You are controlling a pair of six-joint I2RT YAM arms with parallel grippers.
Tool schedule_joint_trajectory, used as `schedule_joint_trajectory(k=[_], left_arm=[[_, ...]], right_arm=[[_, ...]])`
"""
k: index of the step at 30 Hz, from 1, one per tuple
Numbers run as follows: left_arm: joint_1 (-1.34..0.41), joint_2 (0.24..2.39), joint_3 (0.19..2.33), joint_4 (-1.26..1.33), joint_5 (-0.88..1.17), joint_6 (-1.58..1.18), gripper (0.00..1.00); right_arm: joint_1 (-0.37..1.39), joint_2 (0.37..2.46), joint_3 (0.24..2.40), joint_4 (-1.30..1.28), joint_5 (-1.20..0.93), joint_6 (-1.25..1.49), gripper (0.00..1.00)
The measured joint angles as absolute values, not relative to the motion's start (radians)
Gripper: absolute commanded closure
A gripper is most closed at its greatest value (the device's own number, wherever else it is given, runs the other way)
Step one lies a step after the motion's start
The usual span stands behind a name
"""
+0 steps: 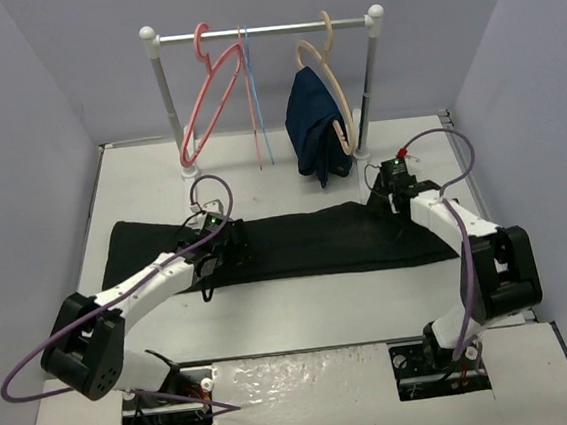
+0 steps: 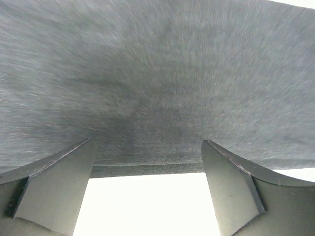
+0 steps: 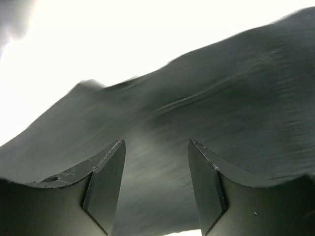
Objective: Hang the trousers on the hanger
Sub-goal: Fold the trousers at the center of the board.
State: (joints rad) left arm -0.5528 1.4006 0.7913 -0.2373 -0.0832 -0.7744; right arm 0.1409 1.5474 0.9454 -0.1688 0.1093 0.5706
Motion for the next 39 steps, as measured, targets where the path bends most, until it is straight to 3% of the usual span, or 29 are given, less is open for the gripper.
schedule_joint_trajectory(k=[5,14,26,33,39], left_arm=[[-0.481,1.394,0.774,-0.23,-0.104,-0.802,0.14],[-0.416,1.445,0.696,-0.098,-0.103,-0.894,0.14],[-0.372,1.394,0.7,-0.143,-0.042,-0.924,0.14],[-0.107,1.117,0.705,-0.353,-0.073,-0.9,0.14],[0.156,1.16,0.735,-0.406,-0.051,-0.811,0.15]], right_arm=[[0.298,1.451,0.865,-0.1,0.084,0.635,0.49],[0.307,1.452,0.653,0.031,0.087,0.754,0.46],[0.083,1.431,0.704,-0.098,0.122,0.736,0.44],[0.213,1.43,0.834,-0.155,0.113,0.624,0.41],[0.308,1.42,0.876,-0.143,0.019,0.526,0.38]])
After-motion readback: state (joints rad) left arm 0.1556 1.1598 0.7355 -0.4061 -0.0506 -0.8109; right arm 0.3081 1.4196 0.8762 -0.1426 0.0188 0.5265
